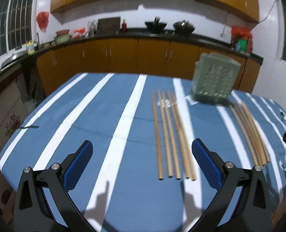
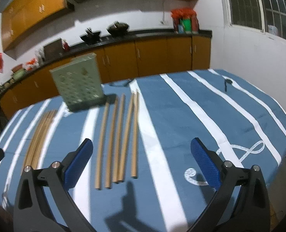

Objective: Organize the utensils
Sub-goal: 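Lower the left tool onto one wooden chopstick and close it while the right tool grasps another, then lift the held chopsticks with both tools and carry them over the green holder, then open both tools to drop the chopsticks into the green holder, then move both open tools back down to the remaining chopsticks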

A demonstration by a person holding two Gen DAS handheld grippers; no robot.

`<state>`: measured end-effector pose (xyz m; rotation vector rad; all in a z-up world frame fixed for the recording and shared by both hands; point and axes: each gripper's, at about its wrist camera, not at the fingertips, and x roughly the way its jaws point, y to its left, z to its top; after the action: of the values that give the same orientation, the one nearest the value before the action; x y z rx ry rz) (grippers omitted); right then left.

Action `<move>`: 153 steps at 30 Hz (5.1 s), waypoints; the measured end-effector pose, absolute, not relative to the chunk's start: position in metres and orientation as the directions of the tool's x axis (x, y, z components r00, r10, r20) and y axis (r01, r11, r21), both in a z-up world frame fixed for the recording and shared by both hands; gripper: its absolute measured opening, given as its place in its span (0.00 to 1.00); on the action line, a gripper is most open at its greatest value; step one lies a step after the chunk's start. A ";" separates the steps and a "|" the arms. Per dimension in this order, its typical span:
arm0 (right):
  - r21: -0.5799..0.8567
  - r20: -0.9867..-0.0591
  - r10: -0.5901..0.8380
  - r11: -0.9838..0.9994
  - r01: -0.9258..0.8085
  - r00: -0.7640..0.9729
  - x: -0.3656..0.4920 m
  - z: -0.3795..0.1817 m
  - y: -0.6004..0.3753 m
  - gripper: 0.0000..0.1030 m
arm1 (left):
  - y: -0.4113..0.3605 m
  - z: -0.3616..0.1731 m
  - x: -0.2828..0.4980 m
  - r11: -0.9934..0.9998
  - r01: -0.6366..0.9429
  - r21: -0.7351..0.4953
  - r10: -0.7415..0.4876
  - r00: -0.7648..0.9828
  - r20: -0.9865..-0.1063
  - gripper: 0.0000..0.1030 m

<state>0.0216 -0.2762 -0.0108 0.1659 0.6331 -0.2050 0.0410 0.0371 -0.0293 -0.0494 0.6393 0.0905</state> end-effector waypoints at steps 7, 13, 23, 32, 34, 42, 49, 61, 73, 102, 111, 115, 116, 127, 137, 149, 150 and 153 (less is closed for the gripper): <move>0.114 -0.703 -0.080 0.968 0.223 0.706 0.060 -0.036 -0.288 0.41 | 0.042 -0.043 0.063 0.997 -0.075 -0.013 0.046 0.726 -0.686 0.67; 0.082 -0.751 -0.075 0.975 0.205 0.656 0.082 -0.050 -0.283 0.36 | 0.040 -0.050 0.077 0.998 -0.035 -0.043 -0.007 0.683 -0.731 0.50; 0.093 -0.776 -0.058 0.974 0.205 0.629 0.088 -0.062 -0.286 0.09 | 0.027 -0.058 0.093 0.999 0.013 -0.048 -0.045 0.639 -0.768 0.32; 0.077 -0.779 -0.066 0.977 0.198 0.624 0.090 -0.061 -0.287 0.09 | 0.026 -0.068 0.109 0.999 0.029 -0.022 -0.036 0.604 -0.796 0.14; 0.068 -0.779 -0.068 0.979 0.193 0.623 0.093 -0.061 -0.287 0.09 | 0.027 -0.068 0.114 1.000 0.030 -0.008 -0.024 0.603 -0.797 0.09; 0.061 -0.775 -0.092 0.974 0.220 0.625 0.112 -0.061 -0.299 0.08 | 0.046 -0.069 0.136 1.000 -0.014 0.003 0.011 0.608 -0.794 0.08; 0.070 -0.772 -0.092 0.971 0.227 0.630 0.113 -0.061 -0.302 0.08 | 0.045 -0.070 0.131 0.999 -0.021 0.033 0.039 0.628 -0.777 0.08; 0.079 -0.743 -0.089 0.973 0.219 0.664 0.107 -0.048 -0.304 0.08 | 0.052 -0.061 0.129 1.000 -0.015 -0.009 0.003 0.635 -0.773 0.07; 0.099 -0.514 -0.105 0.979 0.180 0.851 0.101 0.055 -0.309 0.08 | 0.066 0.049 0.125 0.998 -0.040 -0.037 0.014 0.843 -0.538 0.07; 0.175 -0.281 0.118 0.982 -0.070 0.953 0.168 0.182 -0.252 0.08 | -0.030 0.177 0.179 0.954 0.177 -0.243 -0.203 0.975 -0.086 0.07; 0.158 -0.379 0.121 0.985 -0.065 0.918 0.197 0.137 -0.243 0.08 | -0.048 0.113 0.219 0.950 0.180 -0.256 -0.249 0.930 -0.270 0.07; 0.169 -0.389 0.127 0.983 -0.065 0.912 0.198 0.130 -0.243 0.11 | -0.044 0.105 0.221 0.945 0.188 -0.267 -0.268 0.915 -0.302 0.08; 0.169 -0.385 0.128 0.983 -0.066 0.914 0.196 0.131 -0.244 0.15 | -0.043 0.106 0.220 0.942 0.196 -0.271 -0.277 0.911 -0.305 0.11; 0.210 -0.307 0.073 0.978 -0.008 0.949 0.148 0.149 -0.276 0.40 | -0.018 0.130 0.184 0.946 0.177 -0.271 -0.244 0.940 -0.237 0.61; 0.205 -0.592 0.013 0.970 0.134 0.806 0.139 0.046 -0.319 0.42 | 0.042 0.073 0.143 0.984 -0.027 -0.176 -0.049 0.910 -0.411 0.67; 0.135 -0.779 0.069 0.989 0.060 0.623 0.118 -0.057 -0.279 0.25 | 0.059 -0.037 0.129 0.992 -0.041 -0.119 -0.053 0.721 -0.691 0.53; 0.122 -0.781 0.059 0.991 0.060 0.622 0.118 -0.058 -0.279 0.15 | 0.055 -0.040 0.128 0.992 -0.029 -0.125 -0.067 0.712 -0.699 0.51; 0.101 -0.790 0.037 0.992 0.071 0.612 0.121 -0.060 -0.280 0.08 | 0.046 -0.049 0.127 0.991 -0.003 -0.135 -0.096 0.691 -0.717 0.45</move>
<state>0.1213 -0.2803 -0.0596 0.1269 0.9124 -0.0199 0.1266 0.0462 -0.0490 -0.1294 0.8069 -0.0521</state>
